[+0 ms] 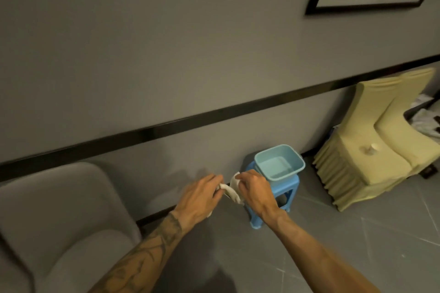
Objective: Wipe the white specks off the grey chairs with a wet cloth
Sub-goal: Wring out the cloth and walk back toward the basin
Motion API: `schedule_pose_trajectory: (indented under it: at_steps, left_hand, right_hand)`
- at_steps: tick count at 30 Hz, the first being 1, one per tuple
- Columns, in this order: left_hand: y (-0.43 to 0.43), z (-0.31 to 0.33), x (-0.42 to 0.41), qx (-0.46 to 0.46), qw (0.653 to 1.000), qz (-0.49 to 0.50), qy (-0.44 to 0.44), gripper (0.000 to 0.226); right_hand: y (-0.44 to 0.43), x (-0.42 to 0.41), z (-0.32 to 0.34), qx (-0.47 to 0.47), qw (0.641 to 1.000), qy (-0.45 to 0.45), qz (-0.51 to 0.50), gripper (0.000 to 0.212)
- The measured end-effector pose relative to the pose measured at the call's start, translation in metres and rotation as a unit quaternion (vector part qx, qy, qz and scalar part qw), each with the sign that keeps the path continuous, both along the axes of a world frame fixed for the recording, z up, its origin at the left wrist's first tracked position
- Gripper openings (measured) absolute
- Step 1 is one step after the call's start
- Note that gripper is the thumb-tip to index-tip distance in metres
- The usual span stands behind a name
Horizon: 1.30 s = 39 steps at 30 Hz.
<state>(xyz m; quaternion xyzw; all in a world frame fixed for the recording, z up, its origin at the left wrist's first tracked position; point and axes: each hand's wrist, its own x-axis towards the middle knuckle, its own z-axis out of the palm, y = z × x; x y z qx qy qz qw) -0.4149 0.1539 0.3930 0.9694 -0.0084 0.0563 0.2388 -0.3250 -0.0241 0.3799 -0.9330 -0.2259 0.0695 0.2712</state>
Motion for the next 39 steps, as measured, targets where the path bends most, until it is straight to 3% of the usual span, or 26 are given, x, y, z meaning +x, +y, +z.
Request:
schedule_pose_trajectory:
  at_steps: [12, 22, 26, 32, 35, 39]
  left_hand:
    - [-0.124, -0.056, 0.251, -0.086, 0.991, 0.092, 0.038, 0.020]
    - [-0.225, -0.101, 0.414, -0.109, 0.972, 0.179, 0.110, 0.009]
    - [-0.234, -0.133, 0.456, -0.146, 0.960, 0.193, 0.139, 0.007]
    - [-0.220, -0.184, 0.482, -0.196, 0.947, 0.195, 0.165, 0.019]
    - [-0.203, -0.212, 0.478, -0.159, 0.947, 0.211, 0.183, 0.038]
    - [-0.173, -0.258, 0.458, -0.080, 0.950, 0.213, 0.213, 0.042]
  right_hand:
    - [-0.104, 0.258, -0.045, 0.064, 0.987, 0.045, 0.139, 0.020]
    - [-0.182, 0.429, -0.096, 0.055, 0.972, 0.159, 0.166, 0.031]
    - [-0.185, 0.470, -0.128, 0.043, 0.968, 0.178, 0.174, 0.031]
    - [-0.174, 0.508, -0.188, 0.009, 0.974, 0.161, 0.161, 0.012]
    - [-0.169, 0.521, -0.224, -0.003, 0.979, 0.154, 0.135, 0.007]
    - [-0.163, 0.537, -0.279, -0.017, 0.982, 0.141, 0.123, 0.008]
